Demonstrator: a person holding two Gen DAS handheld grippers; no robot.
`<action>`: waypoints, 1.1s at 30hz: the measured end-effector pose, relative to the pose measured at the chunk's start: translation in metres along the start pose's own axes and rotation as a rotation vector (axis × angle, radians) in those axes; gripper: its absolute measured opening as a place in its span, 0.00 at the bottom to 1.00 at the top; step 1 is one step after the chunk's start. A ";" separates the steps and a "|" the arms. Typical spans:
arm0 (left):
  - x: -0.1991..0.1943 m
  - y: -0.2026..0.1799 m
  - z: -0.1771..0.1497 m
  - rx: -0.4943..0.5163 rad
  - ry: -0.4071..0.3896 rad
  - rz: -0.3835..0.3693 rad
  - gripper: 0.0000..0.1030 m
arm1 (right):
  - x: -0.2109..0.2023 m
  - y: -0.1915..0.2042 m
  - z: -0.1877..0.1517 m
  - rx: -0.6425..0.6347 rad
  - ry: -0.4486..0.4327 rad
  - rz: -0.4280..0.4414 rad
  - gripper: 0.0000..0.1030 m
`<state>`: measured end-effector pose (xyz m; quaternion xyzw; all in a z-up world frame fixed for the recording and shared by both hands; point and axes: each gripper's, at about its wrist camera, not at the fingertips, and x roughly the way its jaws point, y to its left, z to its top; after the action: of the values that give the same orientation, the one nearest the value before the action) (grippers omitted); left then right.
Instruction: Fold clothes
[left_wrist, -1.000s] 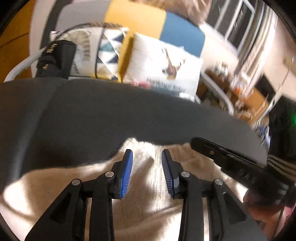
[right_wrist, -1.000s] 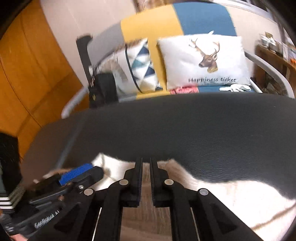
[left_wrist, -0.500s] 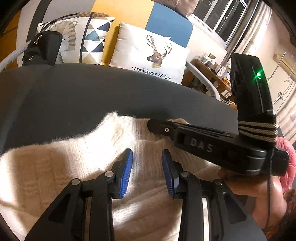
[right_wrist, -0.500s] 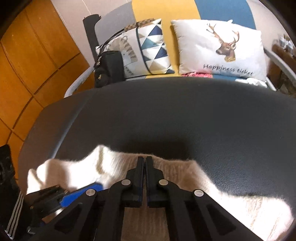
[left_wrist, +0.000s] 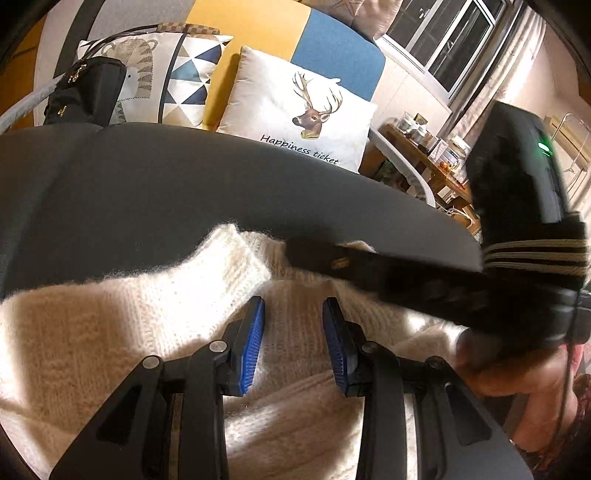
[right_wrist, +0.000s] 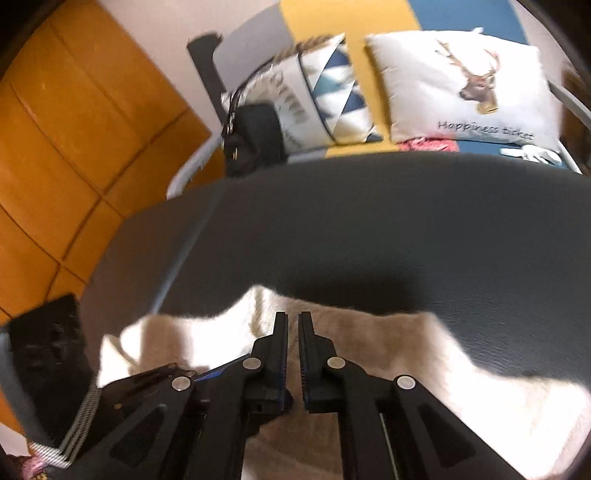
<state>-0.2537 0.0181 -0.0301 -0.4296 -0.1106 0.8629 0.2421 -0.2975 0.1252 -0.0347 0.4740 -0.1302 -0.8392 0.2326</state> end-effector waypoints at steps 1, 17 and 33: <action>0.000 0.000 0.000 -0.001 0.000 -0.001 0.34 | 0.005 0.001 -0.001 -0.003 0.010 -0.016 0.01; 0.001 0.004 -0.001 -0.010 -0.006 -0.014 0.34 | -0.034 -0.034 -0.008 0.096 -0.090 -0.075 0.06; -0.019 0.020 -0.006 -0.085 -0.099 -0.049 0.34 | -0.047 0.001 -0.015 -0.008 -0.174 0.086 0.07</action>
<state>-0.2458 -0.0084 -0.0283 -0.3936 -0.1697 0.8713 0.2390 -0.2640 0.1480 -0.0074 0.3924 -0.1666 -0.8670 0.2582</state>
